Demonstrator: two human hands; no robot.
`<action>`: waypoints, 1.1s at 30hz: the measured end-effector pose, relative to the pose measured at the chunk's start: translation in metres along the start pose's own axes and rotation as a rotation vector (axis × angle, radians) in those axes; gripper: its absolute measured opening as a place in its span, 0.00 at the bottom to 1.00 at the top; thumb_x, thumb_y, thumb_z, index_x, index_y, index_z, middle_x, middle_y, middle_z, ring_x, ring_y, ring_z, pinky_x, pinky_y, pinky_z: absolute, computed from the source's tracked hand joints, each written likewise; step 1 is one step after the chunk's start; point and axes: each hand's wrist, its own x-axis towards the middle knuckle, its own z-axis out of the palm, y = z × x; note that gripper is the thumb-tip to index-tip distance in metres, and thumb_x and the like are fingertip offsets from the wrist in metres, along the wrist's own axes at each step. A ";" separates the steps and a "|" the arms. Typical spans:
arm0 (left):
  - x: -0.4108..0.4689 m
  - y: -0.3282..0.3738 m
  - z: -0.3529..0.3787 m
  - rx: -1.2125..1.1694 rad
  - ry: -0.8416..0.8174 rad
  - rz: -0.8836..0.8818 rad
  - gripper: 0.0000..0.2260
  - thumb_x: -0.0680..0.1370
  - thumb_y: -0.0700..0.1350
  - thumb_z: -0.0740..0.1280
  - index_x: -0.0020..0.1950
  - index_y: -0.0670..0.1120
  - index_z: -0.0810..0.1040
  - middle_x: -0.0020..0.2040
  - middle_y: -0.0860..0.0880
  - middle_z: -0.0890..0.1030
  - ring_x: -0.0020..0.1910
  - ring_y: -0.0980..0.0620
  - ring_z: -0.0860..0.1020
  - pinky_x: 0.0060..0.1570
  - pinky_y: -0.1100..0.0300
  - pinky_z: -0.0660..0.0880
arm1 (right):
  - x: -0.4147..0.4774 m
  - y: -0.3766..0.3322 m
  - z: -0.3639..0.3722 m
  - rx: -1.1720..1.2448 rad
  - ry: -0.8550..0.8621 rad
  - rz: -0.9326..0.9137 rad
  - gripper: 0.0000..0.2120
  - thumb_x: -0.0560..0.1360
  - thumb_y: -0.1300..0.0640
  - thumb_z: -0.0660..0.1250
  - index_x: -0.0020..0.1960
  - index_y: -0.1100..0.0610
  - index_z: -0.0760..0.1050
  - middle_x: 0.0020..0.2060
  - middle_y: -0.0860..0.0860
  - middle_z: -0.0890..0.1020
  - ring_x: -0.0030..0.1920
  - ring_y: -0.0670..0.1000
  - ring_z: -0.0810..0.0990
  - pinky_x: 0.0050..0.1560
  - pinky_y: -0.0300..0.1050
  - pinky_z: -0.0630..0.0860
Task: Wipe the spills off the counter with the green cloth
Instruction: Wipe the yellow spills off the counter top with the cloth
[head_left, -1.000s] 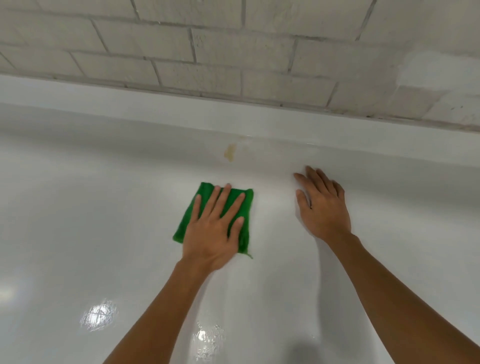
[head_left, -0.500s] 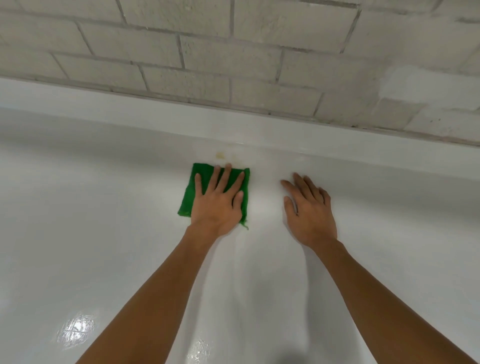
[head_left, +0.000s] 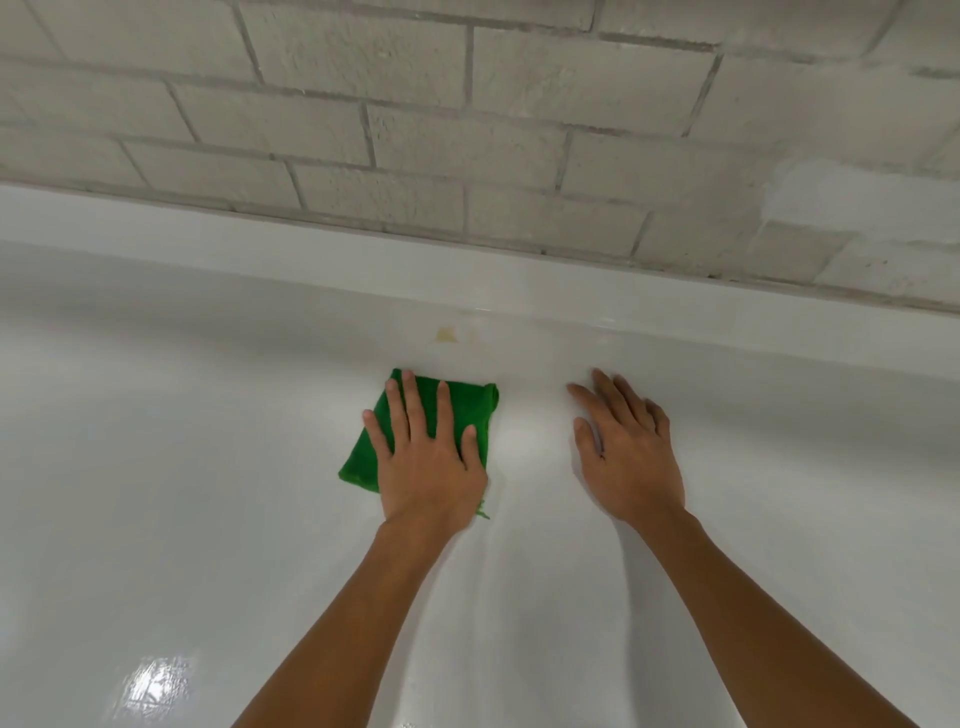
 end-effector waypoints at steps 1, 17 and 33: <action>0.001 -0.003 -0.001 -0.013 0.012 0.004 0.33 0.83 0.61 0.39 0.86 0.50 0.45 0.85 0.41 0.36 0.84 0.42 0.35 0.81 0.37 0.37 | 0.001 0.000 0.001 0.001 0.004 -0.002 0.26 0.85 0.44 0.48 0.82 0.45 0.66 0.84 0.50 0.63 0.85 0.54 0.58 0.83 0.59 0.55; 0.078 0.000 -0.013 0.077 -0.073 0.147 0.30 0.83 0.62 0.42 0.86 0.58 0.43 0.86 0.46 0.40 0.84 0.40 0.38 0.79 0.33 0.38 | 0.001 -0.001 0.002 -0.022 -0.022 0.007 0.28 0.85 0.44 0.45 0.83 0.44 0.62 0.86 0.48 0.58 0.86 0.52 0.54 0.84 0.59 0.52; 0.079 0.008 -0.009 0.085 -0.081 0.171 0.31 0.83 0.63 0.41 0.85 0.58 0.42 0.86 0.46 0.39 0.84 0.39 0.37 0.79 0.32 0.37 | 0.001 -0.004 -0.001 -0.009 -0.010 0.011 0.28 0.84 0.44 0.46 0.83 0.44 0.63 0.85 0.49 0.61 0.85 0.54 0.56 0.83 0.60 0.55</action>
